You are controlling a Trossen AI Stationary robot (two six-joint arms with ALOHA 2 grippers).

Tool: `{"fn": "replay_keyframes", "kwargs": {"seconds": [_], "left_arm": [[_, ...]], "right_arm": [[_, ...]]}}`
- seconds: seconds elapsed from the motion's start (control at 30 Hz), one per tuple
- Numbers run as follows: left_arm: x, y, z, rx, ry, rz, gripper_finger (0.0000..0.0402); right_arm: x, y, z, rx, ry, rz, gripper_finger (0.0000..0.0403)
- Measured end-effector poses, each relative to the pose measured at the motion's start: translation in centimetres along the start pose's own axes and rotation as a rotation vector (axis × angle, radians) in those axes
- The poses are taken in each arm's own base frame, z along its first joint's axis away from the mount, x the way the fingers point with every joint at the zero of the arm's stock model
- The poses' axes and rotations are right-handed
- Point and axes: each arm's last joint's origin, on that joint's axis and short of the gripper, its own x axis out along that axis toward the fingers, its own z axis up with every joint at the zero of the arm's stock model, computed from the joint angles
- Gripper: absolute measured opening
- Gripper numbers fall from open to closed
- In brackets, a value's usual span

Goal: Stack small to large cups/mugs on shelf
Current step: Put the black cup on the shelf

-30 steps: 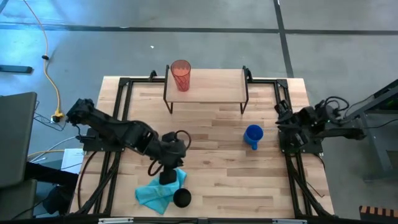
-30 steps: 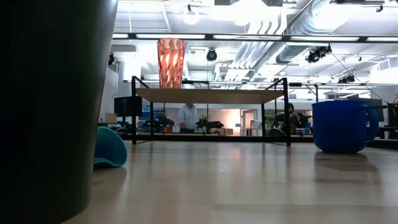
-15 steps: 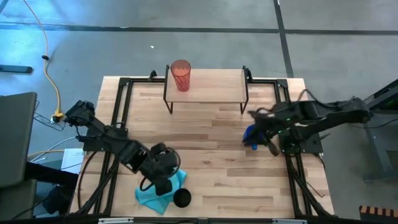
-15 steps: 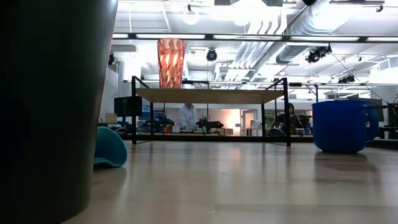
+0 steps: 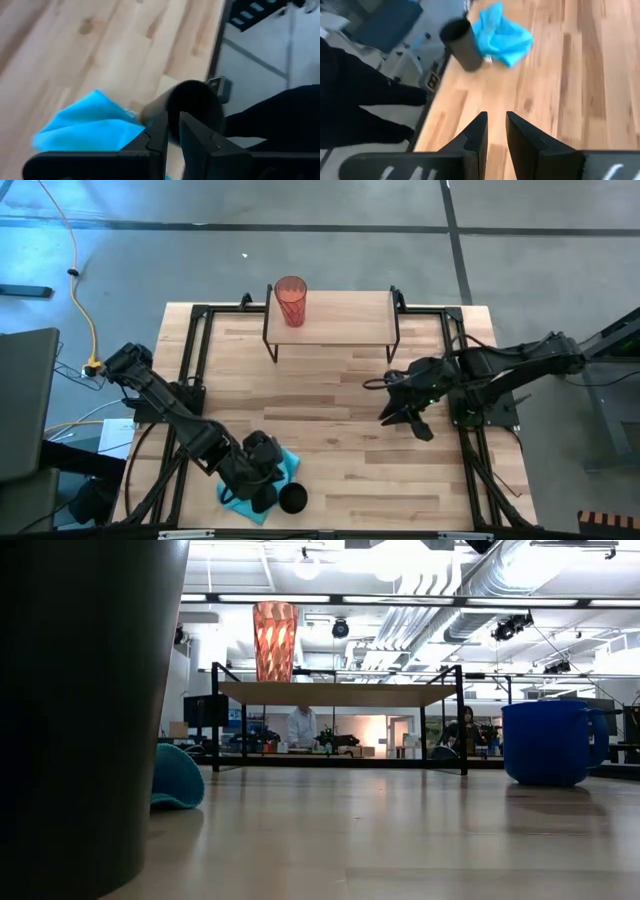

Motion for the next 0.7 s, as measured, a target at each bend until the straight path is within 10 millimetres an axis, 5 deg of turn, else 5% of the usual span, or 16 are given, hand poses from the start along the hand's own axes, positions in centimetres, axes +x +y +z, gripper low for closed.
{"fn": "replay_keyframes", "kwargs": {"seconds": [0.7], "left_arm": [[4.7, 0.9, -0.1, 0.131, 0.071, -0.005, 0.0037]], "right_arm": [[-0.3, 1.8, -0.7, -0.025, 0.041, 0.079, 0.0103]]}}
